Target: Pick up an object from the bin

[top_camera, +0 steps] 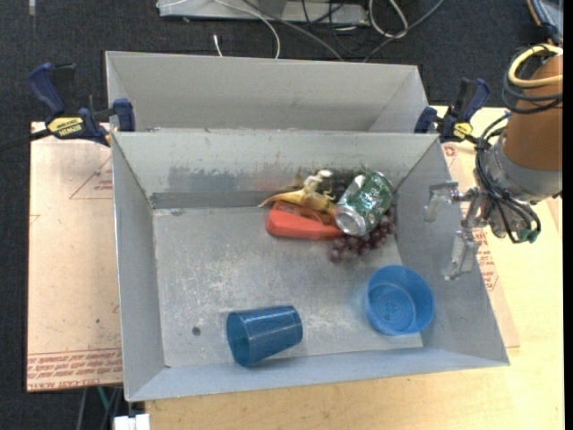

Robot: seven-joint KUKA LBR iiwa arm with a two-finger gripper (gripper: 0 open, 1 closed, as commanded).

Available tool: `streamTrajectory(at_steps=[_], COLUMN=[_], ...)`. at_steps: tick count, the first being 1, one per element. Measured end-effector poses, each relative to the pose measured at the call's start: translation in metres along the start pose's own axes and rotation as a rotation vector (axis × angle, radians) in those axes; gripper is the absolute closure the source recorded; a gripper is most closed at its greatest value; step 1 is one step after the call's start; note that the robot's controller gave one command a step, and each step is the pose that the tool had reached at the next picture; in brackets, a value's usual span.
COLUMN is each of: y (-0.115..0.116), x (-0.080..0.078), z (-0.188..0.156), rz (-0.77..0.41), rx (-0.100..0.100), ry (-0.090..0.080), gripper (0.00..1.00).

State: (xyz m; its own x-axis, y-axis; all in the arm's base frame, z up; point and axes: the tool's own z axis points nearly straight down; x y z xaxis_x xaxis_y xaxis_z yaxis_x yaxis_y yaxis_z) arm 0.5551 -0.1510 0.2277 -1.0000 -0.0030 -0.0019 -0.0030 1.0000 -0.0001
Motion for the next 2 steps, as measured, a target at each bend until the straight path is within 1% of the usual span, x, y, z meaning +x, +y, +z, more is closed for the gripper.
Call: streamTrajectory(at_steps=[1, 2], y=[0.015, 0.037], x=[-0.015, -0.059], z=[0.023, 0.025], rz=[-0.086, -0.125], rx=[0.0, 0.0], ry=[-0.002, -0.006], gripper=[0.0, 0.0])
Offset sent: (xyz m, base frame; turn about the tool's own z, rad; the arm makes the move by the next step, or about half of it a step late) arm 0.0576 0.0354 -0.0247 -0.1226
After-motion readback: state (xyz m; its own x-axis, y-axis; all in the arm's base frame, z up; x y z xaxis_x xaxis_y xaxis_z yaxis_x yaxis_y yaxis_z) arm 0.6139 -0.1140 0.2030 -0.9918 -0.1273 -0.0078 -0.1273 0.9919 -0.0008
